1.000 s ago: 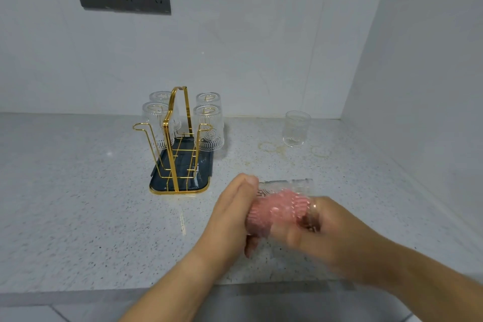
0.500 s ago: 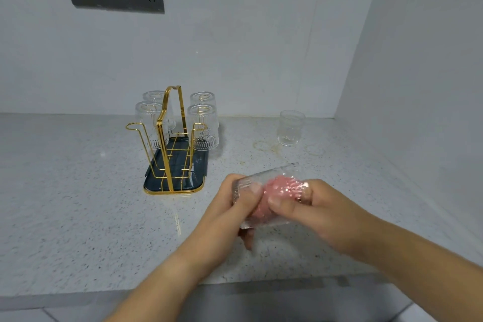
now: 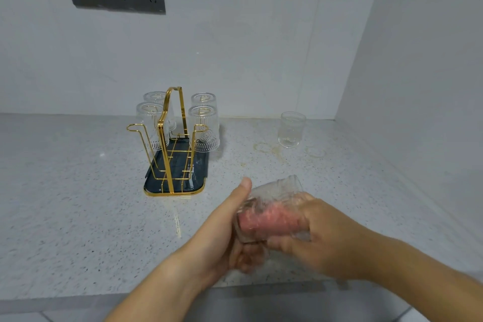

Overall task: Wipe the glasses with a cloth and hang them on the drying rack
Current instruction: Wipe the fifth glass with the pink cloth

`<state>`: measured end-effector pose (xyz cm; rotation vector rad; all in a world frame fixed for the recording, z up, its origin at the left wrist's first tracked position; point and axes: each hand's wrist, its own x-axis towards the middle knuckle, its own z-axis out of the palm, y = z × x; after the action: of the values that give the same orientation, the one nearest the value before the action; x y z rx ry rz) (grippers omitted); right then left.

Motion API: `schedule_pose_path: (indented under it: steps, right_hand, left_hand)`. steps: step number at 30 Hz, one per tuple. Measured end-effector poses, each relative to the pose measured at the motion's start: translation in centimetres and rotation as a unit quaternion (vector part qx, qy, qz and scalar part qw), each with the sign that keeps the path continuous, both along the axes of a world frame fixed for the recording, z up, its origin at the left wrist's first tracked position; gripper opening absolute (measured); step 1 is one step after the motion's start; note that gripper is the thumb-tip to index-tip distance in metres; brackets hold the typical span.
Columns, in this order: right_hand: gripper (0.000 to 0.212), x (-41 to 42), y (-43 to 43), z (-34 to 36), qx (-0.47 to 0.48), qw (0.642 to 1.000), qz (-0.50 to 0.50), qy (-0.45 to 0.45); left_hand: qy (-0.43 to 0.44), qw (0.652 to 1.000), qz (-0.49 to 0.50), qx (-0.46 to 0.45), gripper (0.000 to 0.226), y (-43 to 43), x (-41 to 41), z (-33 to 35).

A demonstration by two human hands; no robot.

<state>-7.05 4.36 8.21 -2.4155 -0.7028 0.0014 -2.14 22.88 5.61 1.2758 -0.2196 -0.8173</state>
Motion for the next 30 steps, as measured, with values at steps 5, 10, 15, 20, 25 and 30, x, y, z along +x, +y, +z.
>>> schedule_pose_path:
  steps: [5,10,15,20,25,30]
  right_hand:
    - [0.023,-0.6,0.5,0.6,0.237,0.956,-0.031,0.167]
    - [0.015,-1.0,0.8,0.1,0.124,0.989,-0.057,0.049]
    - [0.013,-1.1,0.6,-0.1,0.124,0.988,-0.088,0.011]
    - [0.037,-1.0,-0.5,0.0,0.257,0.945,-0.196,0.054]
    - [0.03,-0.5,-0.5,0.2,0.385,0.893,-0.231,-0.002]
    - [0.038,-1.0,-0.4,-0.1,0.323,0.937,-0.128,-0.02]
  left_hand:
    - [-0.157,0.982,0.108,0.008,0.063,-0.3,-0.1,-0.9]
    - [-0.028,0.997,0.069,0.006,0.056,-0.2,0.1,-0.2]
    - [0.077,0.994,0.069,-0.036,0.056,-0.6,0.2,-0.9]
    - [0.05,0.989,0.128,-0.052,0.047,-0.4,0.7,-1.1]
    - [0.015,0.984,0.166,-0.06,0.046,-0.5,0.7,-0.7]
    - [0.013,0.983,0.173,-0.056,0.05,-0.4,0.7,-0.5]
